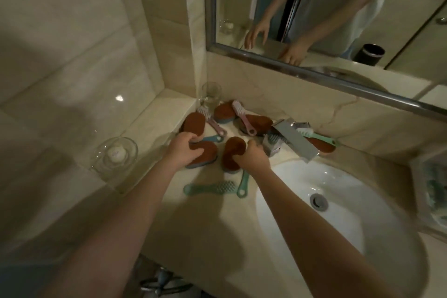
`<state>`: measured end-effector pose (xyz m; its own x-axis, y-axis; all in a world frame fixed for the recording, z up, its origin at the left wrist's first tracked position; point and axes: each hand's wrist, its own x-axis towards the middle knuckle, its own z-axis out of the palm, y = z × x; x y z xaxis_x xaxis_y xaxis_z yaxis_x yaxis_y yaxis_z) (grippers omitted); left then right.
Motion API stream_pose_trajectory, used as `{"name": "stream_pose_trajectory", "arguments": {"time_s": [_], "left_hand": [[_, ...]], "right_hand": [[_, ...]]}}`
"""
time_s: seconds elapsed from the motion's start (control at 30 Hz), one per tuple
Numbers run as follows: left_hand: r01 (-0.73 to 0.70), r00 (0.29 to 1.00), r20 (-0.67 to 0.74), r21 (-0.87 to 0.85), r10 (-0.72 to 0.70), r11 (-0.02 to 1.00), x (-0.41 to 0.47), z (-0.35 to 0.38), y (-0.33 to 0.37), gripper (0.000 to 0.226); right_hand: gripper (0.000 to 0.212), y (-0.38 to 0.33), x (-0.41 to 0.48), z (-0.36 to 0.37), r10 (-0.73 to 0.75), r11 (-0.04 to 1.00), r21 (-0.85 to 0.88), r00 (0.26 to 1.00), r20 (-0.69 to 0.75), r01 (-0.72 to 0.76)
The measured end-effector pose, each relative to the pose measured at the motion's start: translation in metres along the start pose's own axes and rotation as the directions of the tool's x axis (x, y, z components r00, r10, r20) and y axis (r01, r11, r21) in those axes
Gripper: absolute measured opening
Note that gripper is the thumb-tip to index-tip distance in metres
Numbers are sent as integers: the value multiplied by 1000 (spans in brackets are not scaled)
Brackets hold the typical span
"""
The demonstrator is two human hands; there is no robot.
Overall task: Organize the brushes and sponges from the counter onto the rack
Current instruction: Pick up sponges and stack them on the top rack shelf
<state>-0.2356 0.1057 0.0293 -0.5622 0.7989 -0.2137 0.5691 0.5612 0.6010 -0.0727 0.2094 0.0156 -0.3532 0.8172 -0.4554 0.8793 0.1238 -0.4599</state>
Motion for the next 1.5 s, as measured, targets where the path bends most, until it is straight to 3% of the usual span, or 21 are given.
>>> {"name": "stream_pose_trajectory", "arguments": {"time_s": [0.17, 0.3, 0.57, 0.67, 0.77, 0.83, 0.93, 1.13, 1.27, 1.37, 1.5], "left_hand": [[-110, 988, 131, 245, 79, 963, 14, 9, -14, 70], [-134, 980, 186, 361, 69, 923, 26, 24, -25, 60], [-104, 991, 118, 436, 58, 894, 31, 38, -30, 63], [-96, 995, 41, 354, 87, 930, 27, 32, -32, 70], [-32, 998, -41, 164, 39, 986, 19, 24, -29, 74], [23, 996, -79, -122, -33, 992, 16, 21, -24, 72], [61, 991, -71, -491, -109, 869, 14, 12, -4, 63], [-32, 999, -50, -758, -9, 652, 5, -7, 47, 32], [-126, 992, -82, -780, 100, 613, -1, -19, 77, 33], [-172, 980, -77, -798, 185, 577, -6, -25, 101, 44], [-226, 957, -90, -827, 276, 514, -17, -34, 142, 16]], "right_hand": [[83, -14, 18, 26, 88, 993, -71, 996, -24, -89], [88, -24, 30, 39, 104, 983, -143, 993, -61, -111], [87, -26, 40, 42, 116, 988, -98, 990, -79, -123], [81, -22, 36, 36, 83, 997, 7, 991, -108, -83], [81, -20, 30, 28, -39, 952, 298, 993, -112, 71], [79, -22, 23, 17, -93, 802, 583, 991, -100, 134], [74, -26, 13, -7, -186, 549, 829, 983, -4, 107], [66, -27, -4, -53, -367, 387, 916, 929, 47, 107], [66, -24, -24, -92, -418, 339, 926, 908, -9, 165], [65, -19, -42, -121, -438, 364, 900, 897, -64, 242], [69, -12, -68, -158, -443, 438, 813, 879, -176, 383]]}}
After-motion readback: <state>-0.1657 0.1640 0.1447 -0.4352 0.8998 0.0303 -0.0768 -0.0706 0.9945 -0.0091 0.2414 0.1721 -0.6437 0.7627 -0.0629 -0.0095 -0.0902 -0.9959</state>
